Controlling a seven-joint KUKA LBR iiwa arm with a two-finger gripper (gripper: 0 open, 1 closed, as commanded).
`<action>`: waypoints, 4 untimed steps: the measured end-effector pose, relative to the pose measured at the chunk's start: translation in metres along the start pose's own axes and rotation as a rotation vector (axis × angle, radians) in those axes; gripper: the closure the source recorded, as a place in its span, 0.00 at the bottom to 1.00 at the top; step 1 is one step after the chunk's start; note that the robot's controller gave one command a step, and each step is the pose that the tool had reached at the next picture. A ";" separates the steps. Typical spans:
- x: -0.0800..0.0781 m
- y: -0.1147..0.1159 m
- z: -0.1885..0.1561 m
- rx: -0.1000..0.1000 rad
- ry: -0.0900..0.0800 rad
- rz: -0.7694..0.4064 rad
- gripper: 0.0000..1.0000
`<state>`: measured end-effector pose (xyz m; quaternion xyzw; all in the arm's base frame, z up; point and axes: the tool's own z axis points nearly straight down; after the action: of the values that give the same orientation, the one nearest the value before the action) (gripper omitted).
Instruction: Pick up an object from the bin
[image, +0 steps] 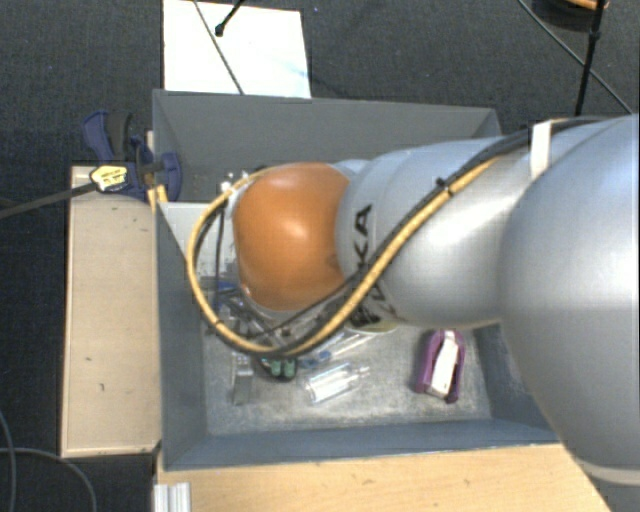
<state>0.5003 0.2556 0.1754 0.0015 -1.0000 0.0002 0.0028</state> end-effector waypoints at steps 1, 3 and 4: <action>-0.011 -0.052 0.101 0.001 -0.004 -0.184 0.00; -0.047 -0.168 0.084 0.005 -0.009 -0.932 0.00; -0.046 -0.164 0.083 0.002 -0.010 -0.930 1.00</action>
Offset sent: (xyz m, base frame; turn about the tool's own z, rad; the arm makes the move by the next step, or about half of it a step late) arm 0.0110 -0.0498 -0.0990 -0.1858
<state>0.5468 0.0914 0.0926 0.4499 -0.8931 -0.0002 -0.0023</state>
